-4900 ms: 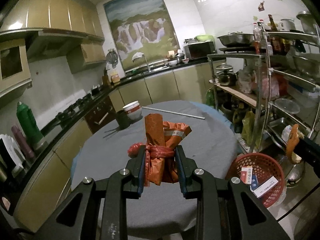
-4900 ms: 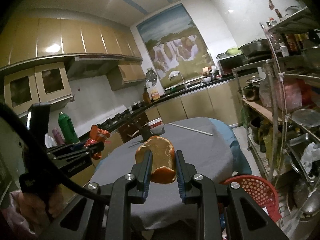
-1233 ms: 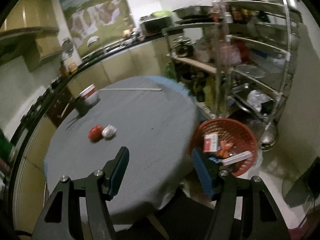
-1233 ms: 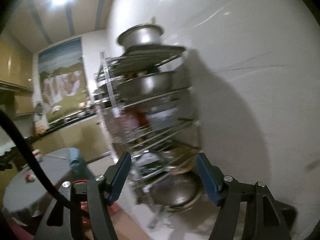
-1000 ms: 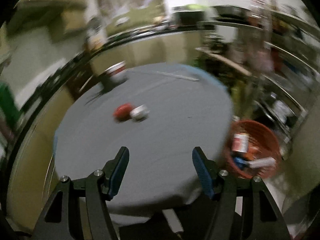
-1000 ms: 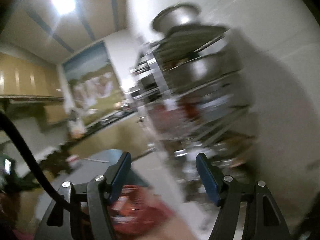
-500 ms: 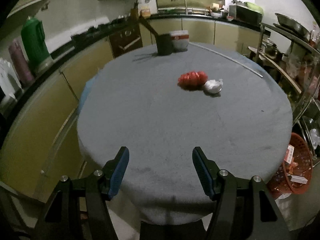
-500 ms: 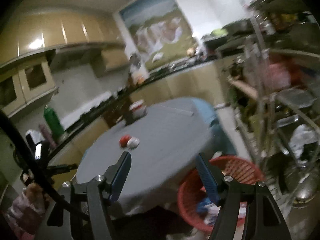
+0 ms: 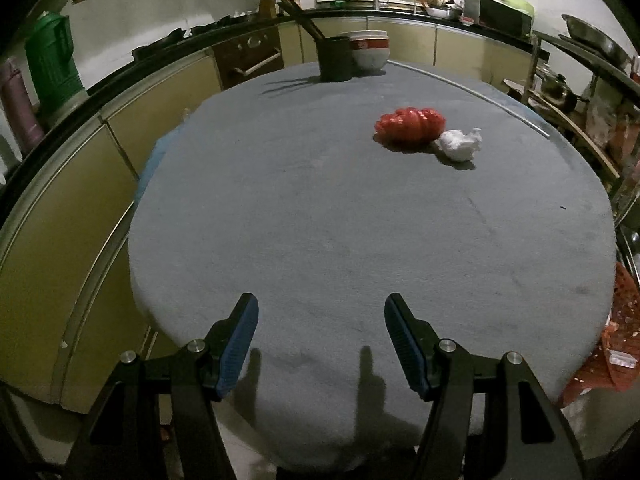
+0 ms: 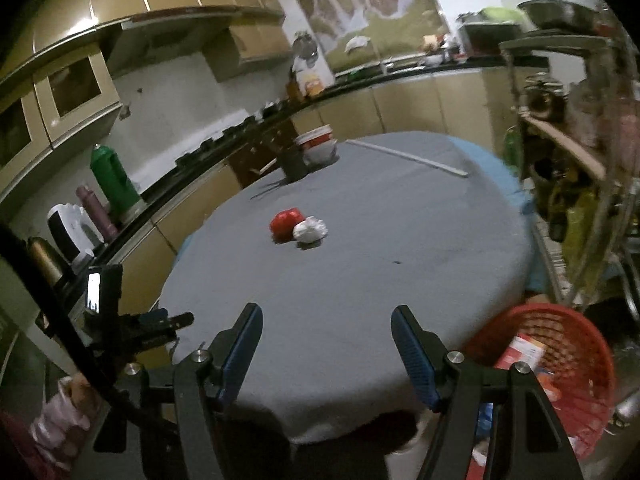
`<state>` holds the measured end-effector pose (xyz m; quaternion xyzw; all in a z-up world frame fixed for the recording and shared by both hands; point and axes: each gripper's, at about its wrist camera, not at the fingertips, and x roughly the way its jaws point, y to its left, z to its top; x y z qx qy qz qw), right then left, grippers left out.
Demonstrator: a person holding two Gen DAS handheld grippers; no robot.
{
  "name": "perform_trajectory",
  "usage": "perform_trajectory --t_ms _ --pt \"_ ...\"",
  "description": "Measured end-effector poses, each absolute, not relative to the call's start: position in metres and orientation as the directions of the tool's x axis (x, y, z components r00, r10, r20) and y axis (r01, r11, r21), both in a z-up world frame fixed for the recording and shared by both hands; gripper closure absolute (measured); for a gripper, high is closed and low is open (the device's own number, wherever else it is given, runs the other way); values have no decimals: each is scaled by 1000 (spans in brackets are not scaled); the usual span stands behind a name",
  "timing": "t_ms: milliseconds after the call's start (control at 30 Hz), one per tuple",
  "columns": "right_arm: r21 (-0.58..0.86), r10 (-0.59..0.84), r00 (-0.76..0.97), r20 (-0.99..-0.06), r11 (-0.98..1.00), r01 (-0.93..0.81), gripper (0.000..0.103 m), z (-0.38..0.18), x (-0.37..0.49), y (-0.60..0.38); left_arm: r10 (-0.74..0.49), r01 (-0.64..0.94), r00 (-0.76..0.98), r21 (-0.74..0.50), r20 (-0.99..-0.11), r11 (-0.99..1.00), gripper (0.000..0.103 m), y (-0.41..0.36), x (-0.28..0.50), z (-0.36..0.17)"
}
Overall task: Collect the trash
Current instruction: 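Move both tools back over the table toward the red bag and tissue, then grasp the white tissue with the right gripper while the left grasps the red bag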
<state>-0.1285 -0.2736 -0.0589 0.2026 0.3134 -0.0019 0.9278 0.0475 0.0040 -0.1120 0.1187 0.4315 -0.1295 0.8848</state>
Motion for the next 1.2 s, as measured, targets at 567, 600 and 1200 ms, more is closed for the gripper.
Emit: perform_trajectory --t_ms 567,600,1200 --pt "328 186 714 -675 942 65 33 -98 14 -214 -45 230 609 122 -792 966 37 45 97 -131" --pt "320 181 712 -678 945 64 33 -100 23 -213 -47 225 610 117 -791 967 37 45 101 -129" --pt "229 67 640 -766 958 174 59 -152 171 -244 -139 304 636 81 -759 949 37 8 169 -96"
